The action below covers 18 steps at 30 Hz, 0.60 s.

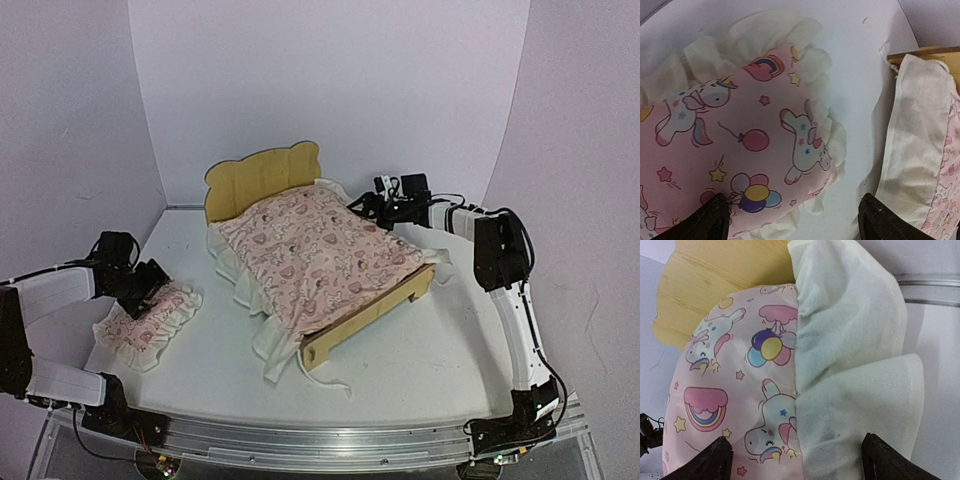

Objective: Set up the pet bed

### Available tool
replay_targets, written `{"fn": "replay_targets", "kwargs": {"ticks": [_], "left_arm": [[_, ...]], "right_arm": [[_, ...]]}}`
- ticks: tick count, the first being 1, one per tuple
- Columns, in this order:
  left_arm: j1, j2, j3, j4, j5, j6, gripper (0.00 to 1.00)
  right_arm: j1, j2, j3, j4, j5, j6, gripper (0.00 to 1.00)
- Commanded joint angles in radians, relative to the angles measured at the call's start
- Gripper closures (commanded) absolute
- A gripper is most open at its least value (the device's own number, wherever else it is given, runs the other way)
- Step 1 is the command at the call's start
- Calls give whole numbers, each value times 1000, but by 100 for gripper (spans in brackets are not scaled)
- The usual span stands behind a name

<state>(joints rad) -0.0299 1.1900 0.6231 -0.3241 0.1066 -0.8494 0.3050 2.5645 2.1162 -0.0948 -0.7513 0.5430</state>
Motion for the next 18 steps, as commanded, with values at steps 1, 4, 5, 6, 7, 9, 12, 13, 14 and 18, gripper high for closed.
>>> {"fn": "replay_targets", "kwargs": {"ticks": [1, 4, 5, 6, 7, 9, 12, 13, 14, 18], "left_arm": [[4, -28, 37, -106, -95, -98, 10], [5, 10, 46, -165, -194, -117, 9], [5, 34, 52, -181, -219, -124, 8], [5, 59, 63, -187, -233, -122, 8], [5, 90, 74, -188, -244, -110, 8], [5, 153, 97, -186, -261, -95, 7], [5, 244, 119, -172, -284, -74, 10], [5, 263, 116, -158, -288, -63, 13], [5, 276, 109, -147, -290, -55, 18], [5, 244, 34, -93, -269, -57, 65]], "right_arm": [[154, -109, -126, 121, -160, 88, 10], [171, -122, -137, 148, -191, 107, 11], [173, -136, -149, 149, -187, 102, 11], [169, -161, -171, 148, -165, 89, 11], [162, -196, -200, 144, -136, 69, 11], [132, -265, -255, 138, -95, 50, 9], [56, -353, -319, 122, -89, 55, 9], [33, -385, -345, 111, -85, 43, 8], [13, -421, -378, 99, -76, 25, 8], [-19, -565, -484, 5, -23, -90, 5]]}}
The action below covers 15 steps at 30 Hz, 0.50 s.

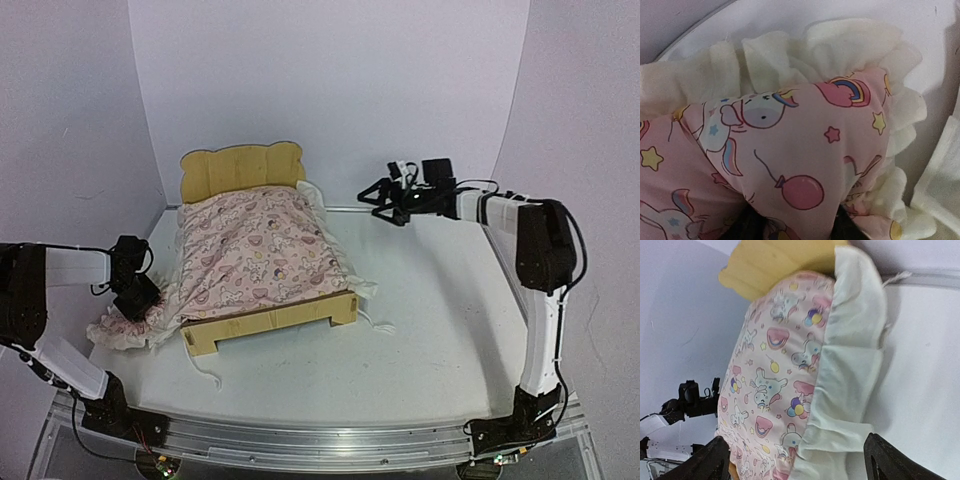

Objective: Set up the pet bed

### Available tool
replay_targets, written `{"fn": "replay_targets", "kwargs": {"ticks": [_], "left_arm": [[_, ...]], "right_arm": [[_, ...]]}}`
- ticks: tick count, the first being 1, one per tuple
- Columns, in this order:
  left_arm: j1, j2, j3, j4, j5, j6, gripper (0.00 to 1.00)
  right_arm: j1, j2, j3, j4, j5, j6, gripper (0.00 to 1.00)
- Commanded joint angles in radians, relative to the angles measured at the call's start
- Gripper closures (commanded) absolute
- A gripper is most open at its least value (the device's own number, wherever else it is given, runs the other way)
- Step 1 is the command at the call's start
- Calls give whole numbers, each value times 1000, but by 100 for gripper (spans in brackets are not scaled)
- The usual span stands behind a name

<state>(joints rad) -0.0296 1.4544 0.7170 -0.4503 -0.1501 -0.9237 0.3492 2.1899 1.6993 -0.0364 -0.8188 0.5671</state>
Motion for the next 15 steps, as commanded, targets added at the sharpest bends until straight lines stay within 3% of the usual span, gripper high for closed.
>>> {"fn": "replay_targets", "kwargs": {"ticks": [1, 3, 7, 11, 15], "left_arm": [[4, -46, -84, 44, -11, 11, 73], [4, -112, -143, 45, -10, -6, 89], [3, -319, -209, 21, -10, -29, 98], [3, -574, -150, -126, -50, -26, 100], [3, -771, -13, -160, -12, 97, 100]], "right_arm": [[-63, -221, -91, -68, 53, -139, 5], [-63, -271, -140, -75, 66, -160, 4], [-62, -345, -206, -82, 102, -187, 4], [-62, -371, -224, -104, 124, -219, 4], [-64, -392, -249, -125, 130, -239, 3]]}}
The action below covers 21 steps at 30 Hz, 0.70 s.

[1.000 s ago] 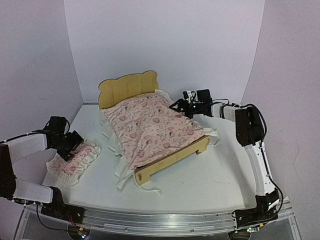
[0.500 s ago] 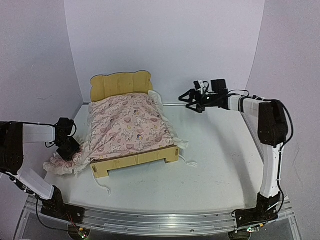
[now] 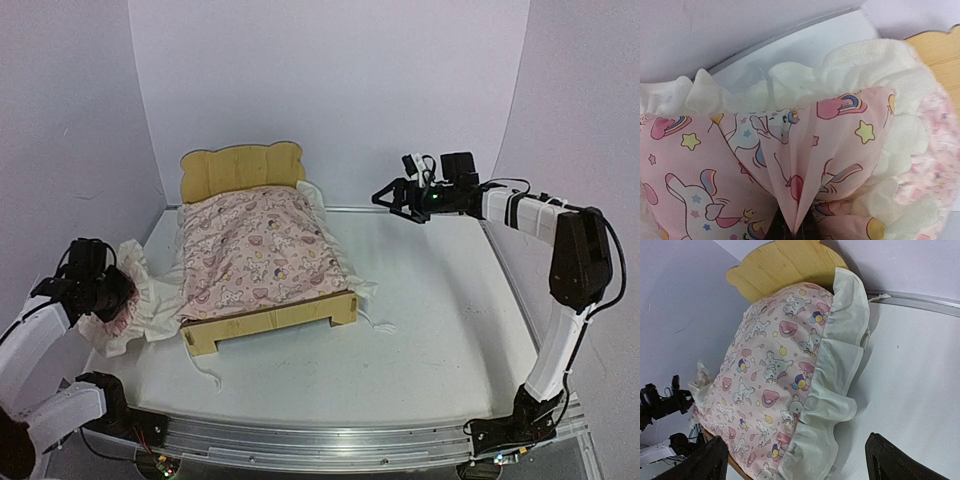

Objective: Set up the pet bed

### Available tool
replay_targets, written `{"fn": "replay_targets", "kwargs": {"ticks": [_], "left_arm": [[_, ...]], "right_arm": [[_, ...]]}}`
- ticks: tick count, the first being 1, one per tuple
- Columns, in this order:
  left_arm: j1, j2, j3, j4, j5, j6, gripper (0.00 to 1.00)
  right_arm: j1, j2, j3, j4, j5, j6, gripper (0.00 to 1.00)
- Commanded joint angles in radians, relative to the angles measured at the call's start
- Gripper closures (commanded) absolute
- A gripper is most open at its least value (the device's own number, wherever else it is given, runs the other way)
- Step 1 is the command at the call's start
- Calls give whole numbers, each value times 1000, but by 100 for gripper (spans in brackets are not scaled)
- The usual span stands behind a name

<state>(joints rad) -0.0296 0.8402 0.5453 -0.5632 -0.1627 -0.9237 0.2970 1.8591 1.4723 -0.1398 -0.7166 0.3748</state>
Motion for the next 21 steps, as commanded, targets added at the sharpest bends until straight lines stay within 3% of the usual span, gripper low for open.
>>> {"fn": "replay_targets", "kwargs": {"ticks": [1, 4, 6, 10, 12, 16, 21], "left_arm": [[3, -173, 202, -22, 24, 133, 100], [-1, -90, 341, 75, 141, 214, 100], [-69, 21, 455, 114, 128, 248, 100], [-326, 186, 650, 133, -229, 340, 100], [-341, 256, 672, 258, -226, 377, 100], [-360, 578, 940, 267, -188, 398, 100], [-374, 974, 1336, 88, -220, 314, 100]], "right_arm": [[-10, -70, -32, -26, 30, -52, 3], [-10, -107, -73, -38, 43, -64, 3], [-10, -139, -105, -47, 57, -70, 3], [-10, -195, -147, -95, 85, -83, 2], [-9, -224, -162, -114, 103, -90, 2], [-10, -264, -166, -161, 124, -110, 2], [-9, -343, -195, -230, 182, -134, 2]]}}
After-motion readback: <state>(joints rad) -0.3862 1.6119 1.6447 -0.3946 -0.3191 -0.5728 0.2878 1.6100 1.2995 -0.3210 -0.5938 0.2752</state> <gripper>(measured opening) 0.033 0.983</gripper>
